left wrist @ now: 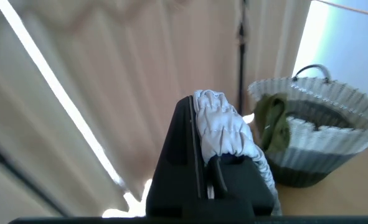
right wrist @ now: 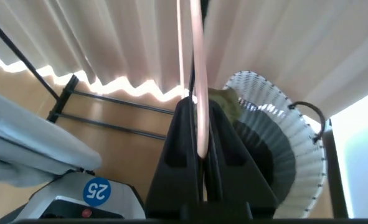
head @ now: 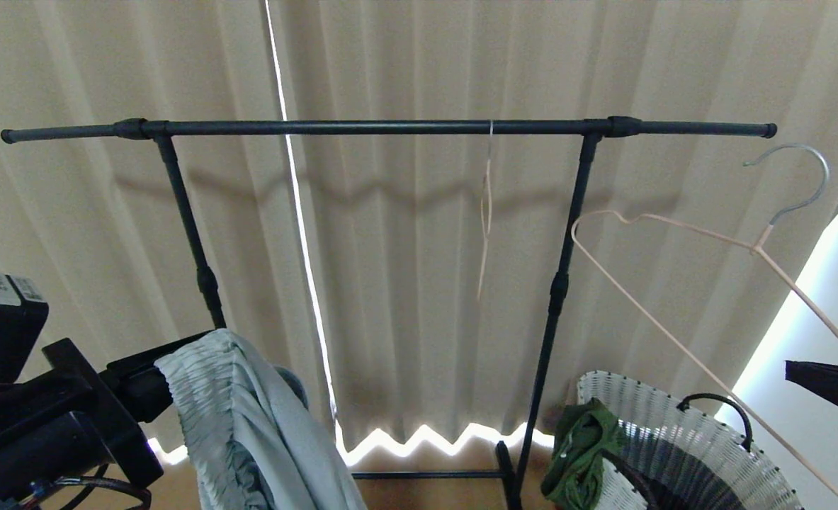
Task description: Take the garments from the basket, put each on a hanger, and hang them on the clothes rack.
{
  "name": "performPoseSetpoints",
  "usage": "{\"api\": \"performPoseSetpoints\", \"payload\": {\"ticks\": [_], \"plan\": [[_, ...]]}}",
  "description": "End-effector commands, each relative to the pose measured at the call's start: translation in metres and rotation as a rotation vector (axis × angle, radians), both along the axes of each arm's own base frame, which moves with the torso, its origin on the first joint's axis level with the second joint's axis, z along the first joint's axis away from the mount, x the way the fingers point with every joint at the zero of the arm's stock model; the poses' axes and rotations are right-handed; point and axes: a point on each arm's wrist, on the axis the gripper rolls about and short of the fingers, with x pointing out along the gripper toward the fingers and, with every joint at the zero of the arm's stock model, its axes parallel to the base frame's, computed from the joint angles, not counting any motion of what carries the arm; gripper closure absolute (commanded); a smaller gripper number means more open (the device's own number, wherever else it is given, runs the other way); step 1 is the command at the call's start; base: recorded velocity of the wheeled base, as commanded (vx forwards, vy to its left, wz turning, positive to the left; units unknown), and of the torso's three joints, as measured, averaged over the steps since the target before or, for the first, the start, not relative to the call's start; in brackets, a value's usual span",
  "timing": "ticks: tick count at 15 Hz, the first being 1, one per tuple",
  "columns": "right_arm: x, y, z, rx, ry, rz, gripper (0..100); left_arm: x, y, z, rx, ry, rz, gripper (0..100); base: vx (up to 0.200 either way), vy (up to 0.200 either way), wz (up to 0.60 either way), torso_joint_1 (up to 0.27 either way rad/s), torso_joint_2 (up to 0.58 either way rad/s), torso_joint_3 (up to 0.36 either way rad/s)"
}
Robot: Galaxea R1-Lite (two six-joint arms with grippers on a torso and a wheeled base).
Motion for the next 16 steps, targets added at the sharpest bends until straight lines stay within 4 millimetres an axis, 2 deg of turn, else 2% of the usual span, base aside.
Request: {"api": "performPoseSetpoints", "payload": {"ticks": [1, 5, 10, 12, 16], "plan": [[0.0, 0.0, 0.0, 0.0, -0.001, 0.0, 100, -0.001, 0.0, 0.001, -0.002, -0.006, 0.0, 100, 0.0, 0.2, 0.0, 0.017, 0.0, 0.007], [-0.001, 0.0, 0.0, 0.003, -0.004, 0.002, 100, -0.001, 0.0, 0.001, 0.0, -0.006, -0.001, 100, 0.0, 0.2, 0.0, -0.001, 0.0, 0.0], [-0.013, -0.003, 0.011, 0.014, -0.115, 0.025, 100, 0.0, 0.0, -0.001, 0.004, 0.001, -0.002, 100, 0.0, 0.0, 0.0, 0.0, 0.0, 0.0], [-0.022, -0.001, 0.015, 0.012, -0.156, 0.093, 100, 0.002, -0.001, 0.001, -0.001, 0.003, -0.003, 100, 0.0, 0.0, 0.0, 0.0, 0.0, 0.0], [-0.025, 0.008, 0.016, 0.021, -0.157, 0.203, 100, 0.019, -0.007, 0.008, 0.03, -0.01, 0.059, 100, 0.0, 0.0, 0.0, 0.0, 0.0, 0.0]]}}
